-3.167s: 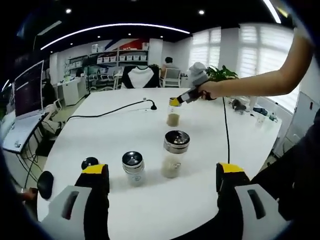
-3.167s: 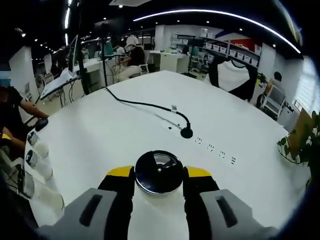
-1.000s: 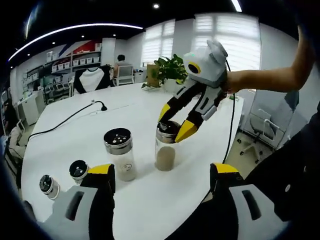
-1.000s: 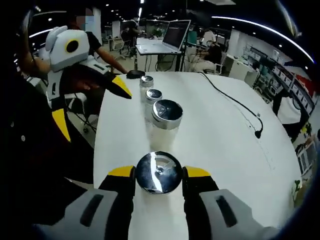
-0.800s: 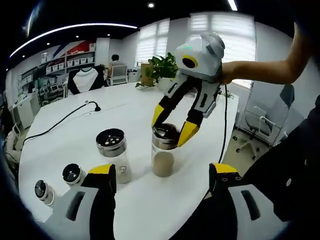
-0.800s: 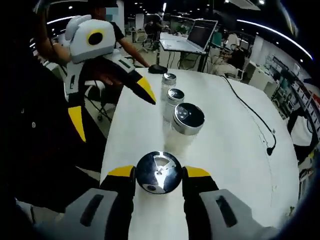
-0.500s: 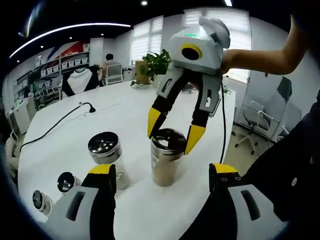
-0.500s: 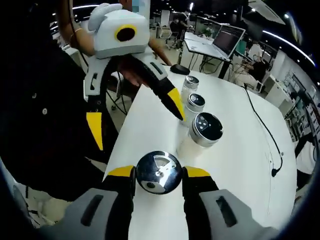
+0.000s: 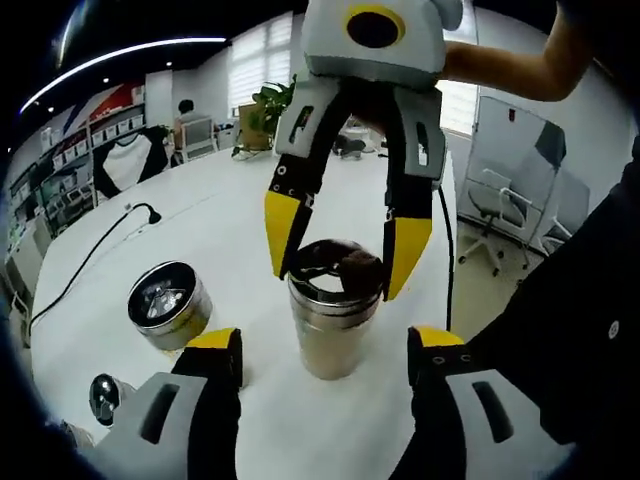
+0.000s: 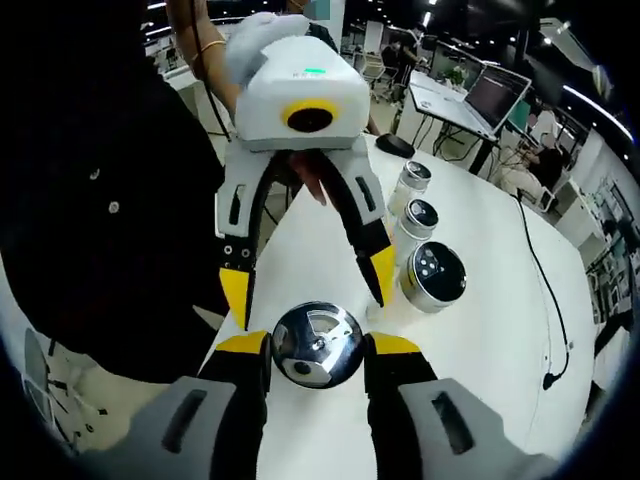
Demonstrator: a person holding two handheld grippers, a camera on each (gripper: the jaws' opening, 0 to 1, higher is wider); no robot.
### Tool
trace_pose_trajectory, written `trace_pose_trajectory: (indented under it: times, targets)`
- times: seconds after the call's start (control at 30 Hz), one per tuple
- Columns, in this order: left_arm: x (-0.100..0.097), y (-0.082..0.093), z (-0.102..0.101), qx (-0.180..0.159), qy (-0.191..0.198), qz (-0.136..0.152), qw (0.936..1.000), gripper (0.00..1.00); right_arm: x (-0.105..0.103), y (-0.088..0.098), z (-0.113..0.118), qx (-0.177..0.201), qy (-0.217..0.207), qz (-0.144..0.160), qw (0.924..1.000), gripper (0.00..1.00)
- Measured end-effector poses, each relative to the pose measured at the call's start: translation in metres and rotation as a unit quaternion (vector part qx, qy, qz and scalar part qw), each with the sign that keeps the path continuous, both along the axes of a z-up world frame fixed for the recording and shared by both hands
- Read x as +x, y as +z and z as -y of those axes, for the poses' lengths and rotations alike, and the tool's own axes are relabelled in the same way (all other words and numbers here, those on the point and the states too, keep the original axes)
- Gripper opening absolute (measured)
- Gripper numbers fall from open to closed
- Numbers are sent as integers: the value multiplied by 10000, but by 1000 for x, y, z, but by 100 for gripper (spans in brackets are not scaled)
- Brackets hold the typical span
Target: Rotate the seasoning bottle until the label or dispensing opening points toward the visible target arrow and the bottle remains upright within the marked orientation range
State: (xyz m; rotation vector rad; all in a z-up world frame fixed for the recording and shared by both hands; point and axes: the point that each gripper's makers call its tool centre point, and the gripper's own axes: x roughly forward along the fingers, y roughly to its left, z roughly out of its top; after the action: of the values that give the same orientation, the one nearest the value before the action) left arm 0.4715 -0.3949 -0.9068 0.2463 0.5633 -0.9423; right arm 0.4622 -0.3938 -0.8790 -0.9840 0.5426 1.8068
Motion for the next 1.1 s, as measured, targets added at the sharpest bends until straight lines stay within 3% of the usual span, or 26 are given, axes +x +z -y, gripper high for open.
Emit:
trace_pose_trajectory:
  times: [0.1, 0.17, 0.37, 0.8, 0.93, 1.1]
  targets:
    - [5, -3, 6, -109, -51, -96, 9999, 70, 0, 0, 0, 57, 56, -45, 10000, 34]
    - [8, -2, 13, -381, -51, -261, 9989, 70, 0, 0, -1, 42, 96, -53, 9999, 34]
    - [15, -6, 20, -257, -340, -150, 9990, 66, 0, 0, -2, 17, 163, -64, 9998, 34]
    - [12, -13, 29, -296, -839, -275, 9957, 52, 1, -1, -2, -22, 168, -114, 9998, 35]
    - [7, -21, 31, -221, -912, -355, 9950, 45, 1, -1, -2, 47, -88, -214, 9997, 35]
    - [6, -20, 31, -228, -869, -324, 9954, 45, 1, -1, -2, 96, -541, -289, 9981, 35]
